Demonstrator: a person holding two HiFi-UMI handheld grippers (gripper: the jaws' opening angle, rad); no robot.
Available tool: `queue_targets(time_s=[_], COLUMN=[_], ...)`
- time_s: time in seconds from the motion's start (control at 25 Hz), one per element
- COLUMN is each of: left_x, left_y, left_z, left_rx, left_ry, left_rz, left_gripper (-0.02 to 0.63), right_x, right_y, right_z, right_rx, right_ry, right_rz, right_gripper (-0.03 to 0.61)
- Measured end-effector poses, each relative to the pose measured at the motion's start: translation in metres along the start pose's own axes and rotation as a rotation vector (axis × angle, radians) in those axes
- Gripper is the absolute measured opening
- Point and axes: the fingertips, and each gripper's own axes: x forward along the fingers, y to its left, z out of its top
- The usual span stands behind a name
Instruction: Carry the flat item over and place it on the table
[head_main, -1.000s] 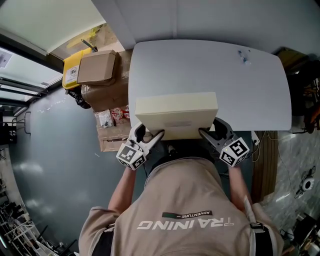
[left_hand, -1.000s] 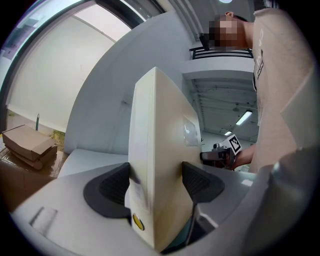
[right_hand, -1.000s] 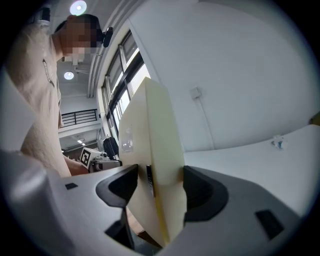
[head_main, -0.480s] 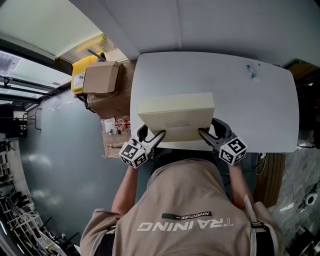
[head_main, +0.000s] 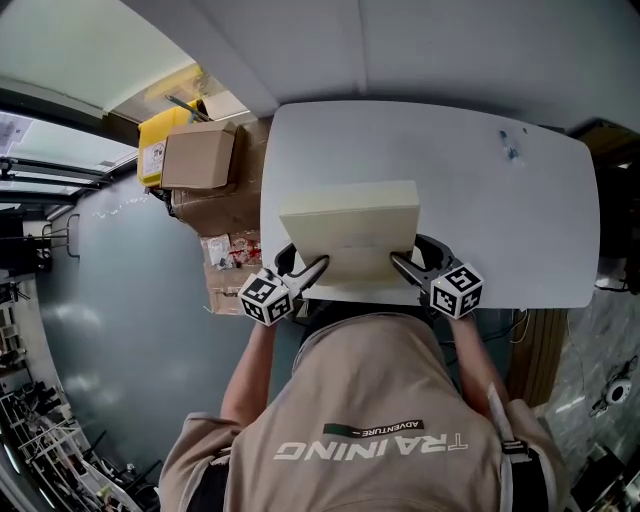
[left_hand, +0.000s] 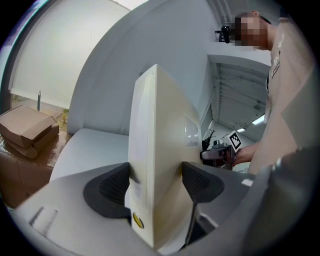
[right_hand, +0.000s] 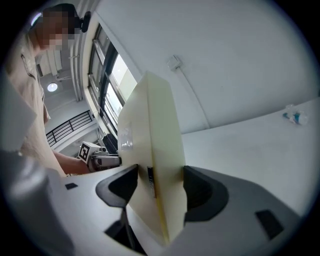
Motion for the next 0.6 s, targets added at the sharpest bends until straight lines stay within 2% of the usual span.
queue_targets(time_s=[0.28, 0.6], left_x=[0.031, 0.063], left_y=[0.039, 0.070], left_z=[-0.005, -0.007], left_rx=[-0.177, -0.260], left_ry=[0.053, 0.100], left_rz=[-0.053, -0.060], left_gripper=[0.313, 0.313], right_x=[0.027, 0.048], right_y=[-0.026, -0.058], right_z=[-0.007, -0.014], right_rx=[0.037, 0.123], right_ry=[0.093, 0.105], right_rz=[-0.063, -0.092], right_gripper=[0.285, 0.285])
